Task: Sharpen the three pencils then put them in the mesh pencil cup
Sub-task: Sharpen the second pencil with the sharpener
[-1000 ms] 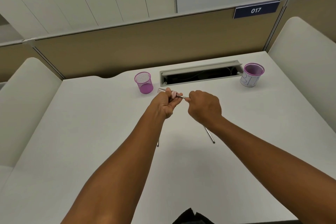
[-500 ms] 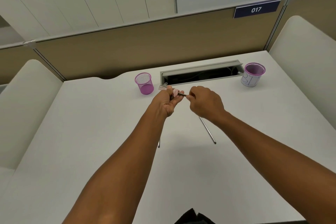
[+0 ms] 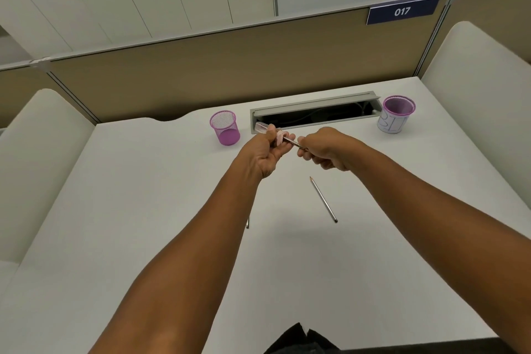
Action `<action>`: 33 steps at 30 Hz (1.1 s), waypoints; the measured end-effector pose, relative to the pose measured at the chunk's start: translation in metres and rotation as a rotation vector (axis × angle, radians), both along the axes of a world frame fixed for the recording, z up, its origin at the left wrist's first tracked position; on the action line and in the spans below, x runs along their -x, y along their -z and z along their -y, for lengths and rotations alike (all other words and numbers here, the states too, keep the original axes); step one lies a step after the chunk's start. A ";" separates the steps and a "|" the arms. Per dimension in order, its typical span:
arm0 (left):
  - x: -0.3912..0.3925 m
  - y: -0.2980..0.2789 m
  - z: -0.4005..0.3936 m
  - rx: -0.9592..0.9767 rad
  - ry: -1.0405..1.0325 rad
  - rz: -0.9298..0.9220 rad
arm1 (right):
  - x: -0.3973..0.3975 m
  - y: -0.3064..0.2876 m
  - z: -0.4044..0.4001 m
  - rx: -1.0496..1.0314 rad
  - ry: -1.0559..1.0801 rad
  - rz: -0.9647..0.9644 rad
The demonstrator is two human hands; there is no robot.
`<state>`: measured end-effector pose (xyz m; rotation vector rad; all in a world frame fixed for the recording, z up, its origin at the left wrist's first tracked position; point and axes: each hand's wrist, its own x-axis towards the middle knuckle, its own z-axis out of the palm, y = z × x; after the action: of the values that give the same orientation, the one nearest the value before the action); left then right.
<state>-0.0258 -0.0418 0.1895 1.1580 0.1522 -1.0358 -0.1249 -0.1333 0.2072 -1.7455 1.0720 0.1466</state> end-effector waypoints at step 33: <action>-0.005 0.012 -0.016 0.018 -0.047 -0.021 | 0.020 0.030 -0.014 0.226 -0.113 0.154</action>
<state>-0.0206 -0.0254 0.1774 1.1226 0.1854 -1.0058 -0.1453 -0.1194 0.1775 -1.9865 0.9049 -0.0406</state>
